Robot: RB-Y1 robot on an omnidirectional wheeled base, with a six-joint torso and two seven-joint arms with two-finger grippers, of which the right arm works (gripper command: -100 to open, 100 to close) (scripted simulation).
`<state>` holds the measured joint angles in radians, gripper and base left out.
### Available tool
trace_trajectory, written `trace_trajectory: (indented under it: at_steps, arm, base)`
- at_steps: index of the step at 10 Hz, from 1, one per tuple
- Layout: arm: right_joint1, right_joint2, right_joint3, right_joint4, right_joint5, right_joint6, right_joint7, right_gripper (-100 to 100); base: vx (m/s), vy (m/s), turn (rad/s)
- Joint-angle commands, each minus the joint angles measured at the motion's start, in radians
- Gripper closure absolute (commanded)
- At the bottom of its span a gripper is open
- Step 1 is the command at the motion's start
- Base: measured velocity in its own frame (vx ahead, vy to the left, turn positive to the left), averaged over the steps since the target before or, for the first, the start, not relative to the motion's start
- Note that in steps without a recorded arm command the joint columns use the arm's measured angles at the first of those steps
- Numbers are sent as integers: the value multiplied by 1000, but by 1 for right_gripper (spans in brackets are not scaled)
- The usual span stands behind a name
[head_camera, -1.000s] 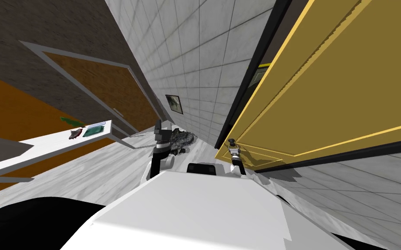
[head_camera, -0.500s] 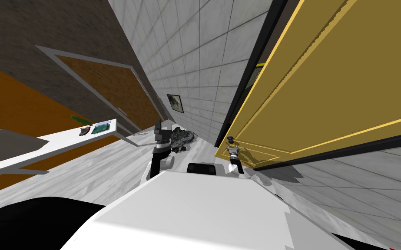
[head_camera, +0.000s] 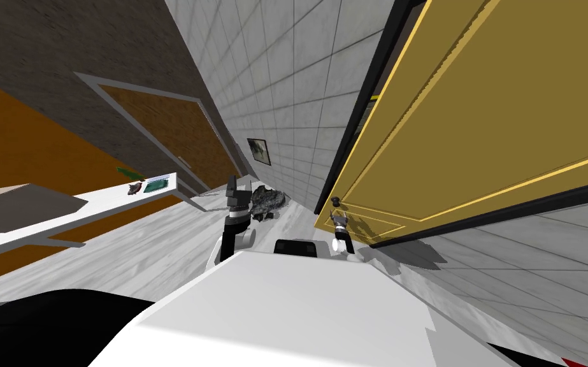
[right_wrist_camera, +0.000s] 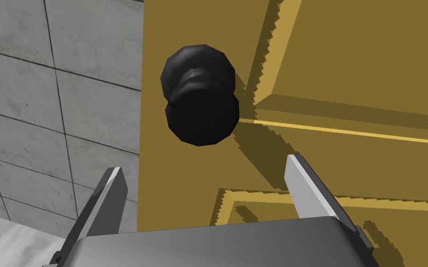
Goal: Pull the door open
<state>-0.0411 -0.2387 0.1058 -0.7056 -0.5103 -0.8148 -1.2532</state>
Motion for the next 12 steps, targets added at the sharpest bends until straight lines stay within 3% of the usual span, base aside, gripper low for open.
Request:
trace_trajectory:
  at_steps: [1,6,7,8,10,11,12]
  arm:
    - [-2,6,8,-7,-14,1,-42,-100]
    - [0,22,27,-36,-49,8,-136,-100]
    - [-4,19,25,-25,-44,3,-124,-100]
    - [5,-1,19,-17,-51,-5,-149,-100]
    - [7,-7,17,-15,-53,-8,-155,-100]
    - [18,-34,8,-4,-61,-18,-182,-100]
    - [23,-47,3,1,-65,-24,-195,-100]
  base:
    - [-87,-16,23]
    - [-90,-16,19]
    - [-34,-11,4]
    - [100,2,128]
    - [156,-17,56]
    - [203,8,143]
    - [265,7,213]
